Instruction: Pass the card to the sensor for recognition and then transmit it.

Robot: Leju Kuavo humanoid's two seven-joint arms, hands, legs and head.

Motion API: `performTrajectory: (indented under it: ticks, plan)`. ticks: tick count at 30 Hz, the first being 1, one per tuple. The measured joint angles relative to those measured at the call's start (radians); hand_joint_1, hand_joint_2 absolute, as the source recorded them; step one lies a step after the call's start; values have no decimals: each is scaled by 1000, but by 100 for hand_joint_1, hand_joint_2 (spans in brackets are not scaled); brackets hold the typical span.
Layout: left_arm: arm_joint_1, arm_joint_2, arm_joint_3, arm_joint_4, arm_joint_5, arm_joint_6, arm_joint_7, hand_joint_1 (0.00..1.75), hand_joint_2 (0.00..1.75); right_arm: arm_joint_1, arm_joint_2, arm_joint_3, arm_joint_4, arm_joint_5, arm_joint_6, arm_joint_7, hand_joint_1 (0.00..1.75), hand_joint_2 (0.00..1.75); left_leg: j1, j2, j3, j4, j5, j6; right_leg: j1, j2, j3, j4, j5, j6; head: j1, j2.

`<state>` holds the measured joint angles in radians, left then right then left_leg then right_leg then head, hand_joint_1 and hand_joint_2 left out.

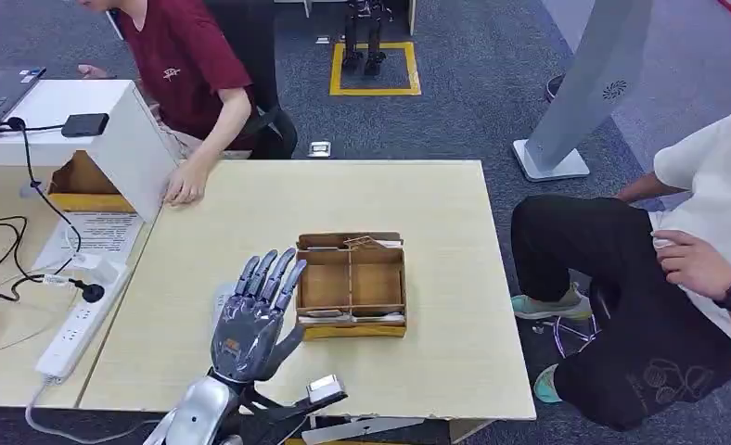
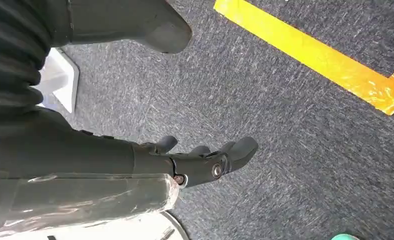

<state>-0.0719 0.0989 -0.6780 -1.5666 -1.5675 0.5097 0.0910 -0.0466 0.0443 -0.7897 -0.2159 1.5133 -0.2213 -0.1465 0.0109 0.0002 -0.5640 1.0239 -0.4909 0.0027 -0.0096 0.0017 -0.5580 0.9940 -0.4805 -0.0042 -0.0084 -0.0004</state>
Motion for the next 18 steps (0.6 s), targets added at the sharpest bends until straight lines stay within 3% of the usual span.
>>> performTrajectory:
  ticks: [1, 3, 12, 18]
  plan:
    - [-19, 11, -31, 34, -1, 3, 38, 0, 175, -1, 0, 0, 0, 0, 2, 0, 0, 175, 0, 0, 0, 0, 0, 0, 0, 0, 0, 0, 0, 0, 0, 0]
    - [-36, 16, -62, 84, -1, 6, 45, 0, 175, -1, 0, 0, 0, 0, 5, -1, 0, 175, 0, 0, 0, 0, 0, 0, 0, 0, 0, 0, 0, 0, 0, 0]
    - [-37, 5, -64, 183, -3, 14, -34, 0, 175, -1, 0, 0, 0, 0, 4, -6, 0, 175, 0, 0, -1, 0, 0, 0, 0, 0, 0, 0, 0, 0, 0, 0]
    - [-25, -48, -30, 210, 9, 5, -133, 0, 175, -1, 0, 0, 0, 0, 3, -6, 0, 175, 0, 0, -1, 0, 0, 0, 0, 0, 0, 0, 0, 0, 0, 0]
